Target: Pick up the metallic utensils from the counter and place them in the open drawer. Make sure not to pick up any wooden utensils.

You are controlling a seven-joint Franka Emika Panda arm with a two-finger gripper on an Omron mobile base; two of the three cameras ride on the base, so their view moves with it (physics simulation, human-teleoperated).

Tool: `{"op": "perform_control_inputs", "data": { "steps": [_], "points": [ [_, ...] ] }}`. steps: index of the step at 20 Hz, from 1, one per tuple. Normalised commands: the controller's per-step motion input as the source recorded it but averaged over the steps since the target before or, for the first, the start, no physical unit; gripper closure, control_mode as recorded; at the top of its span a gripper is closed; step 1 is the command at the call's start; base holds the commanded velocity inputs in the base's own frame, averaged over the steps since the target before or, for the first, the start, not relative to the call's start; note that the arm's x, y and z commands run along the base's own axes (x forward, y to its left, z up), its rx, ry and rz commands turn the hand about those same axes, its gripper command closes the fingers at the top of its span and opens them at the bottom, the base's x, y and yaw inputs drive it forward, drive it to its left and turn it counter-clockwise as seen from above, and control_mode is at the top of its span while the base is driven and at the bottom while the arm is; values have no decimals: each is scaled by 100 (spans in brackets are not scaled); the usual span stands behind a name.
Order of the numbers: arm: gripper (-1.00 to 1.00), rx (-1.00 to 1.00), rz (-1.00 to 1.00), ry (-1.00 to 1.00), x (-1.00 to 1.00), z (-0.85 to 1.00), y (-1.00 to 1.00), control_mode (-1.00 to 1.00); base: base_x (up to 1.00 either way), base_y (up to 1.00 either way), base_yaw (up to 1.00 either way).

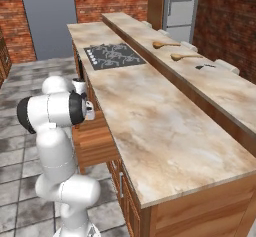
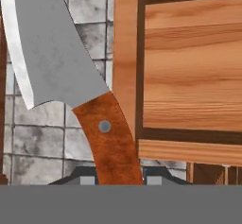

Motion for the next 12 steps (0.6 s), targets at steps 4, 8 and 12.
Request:
{"op": "perform_control_inputs", "data": {
  "steps": [4,8,12],
  "points": [
    [100,6,0,-9,25,-44,6,-100,0,0,0],
    [100,2,0,-5,41,-21,6,-100,0,0,0],
    [100,0,0,0,40,-9,0,-100,0,0,0]
  ]
}}
